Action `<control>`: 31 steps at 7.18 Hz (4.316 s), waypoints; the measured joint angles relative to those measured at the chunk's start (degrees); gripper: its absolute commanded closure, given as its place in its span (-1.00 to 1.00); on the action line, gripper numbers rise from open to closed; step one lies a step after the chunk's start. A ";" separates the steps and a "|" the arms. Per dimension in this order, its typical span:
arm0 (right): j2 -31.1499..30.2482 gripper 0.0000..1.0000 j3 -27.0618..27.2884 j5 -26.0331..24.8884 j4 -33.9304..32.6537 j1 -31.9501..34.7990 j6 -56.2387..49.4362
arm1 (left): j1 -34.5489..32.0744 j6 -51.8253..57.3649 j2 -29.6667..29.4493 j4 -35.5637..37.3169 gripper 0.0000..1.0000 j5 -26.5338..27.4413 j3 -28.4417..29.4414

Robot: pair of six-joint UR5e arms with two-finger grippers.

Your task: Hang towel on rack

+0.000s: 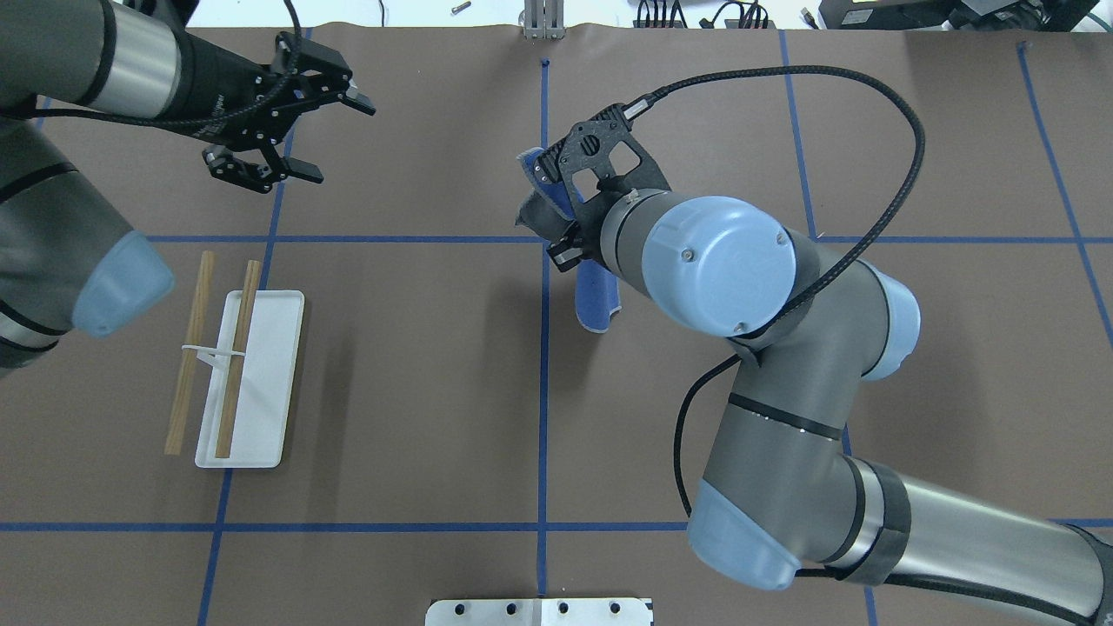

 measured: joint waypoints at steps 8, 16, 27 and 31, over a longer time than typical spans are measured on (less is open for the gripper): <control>3.10 1.00 -0.58 -9.76 -1.74 -7.95 -0.16 | 10.65 -10.11 -3.42 -3.04 -0.61 7.80 0.37; 2.70 1.00 -0.54 -10.04 -1.59 -8.32 -0.18 | 12.10 -9.88 -2.76 -7.59 1.00 10.39 0.90; -3.38 -1.00 0.42 29.30 -1.53 19.48 1.69 | 9.59 3.03 3.04 -9.34 1.00 4.77 -5.12; -4.43 -1.00 -4.58 46.66 -1.58 32.77 -4.82 | -0.69 33.07 5.59 -8.41 1.00 -9.85 -4.97</control>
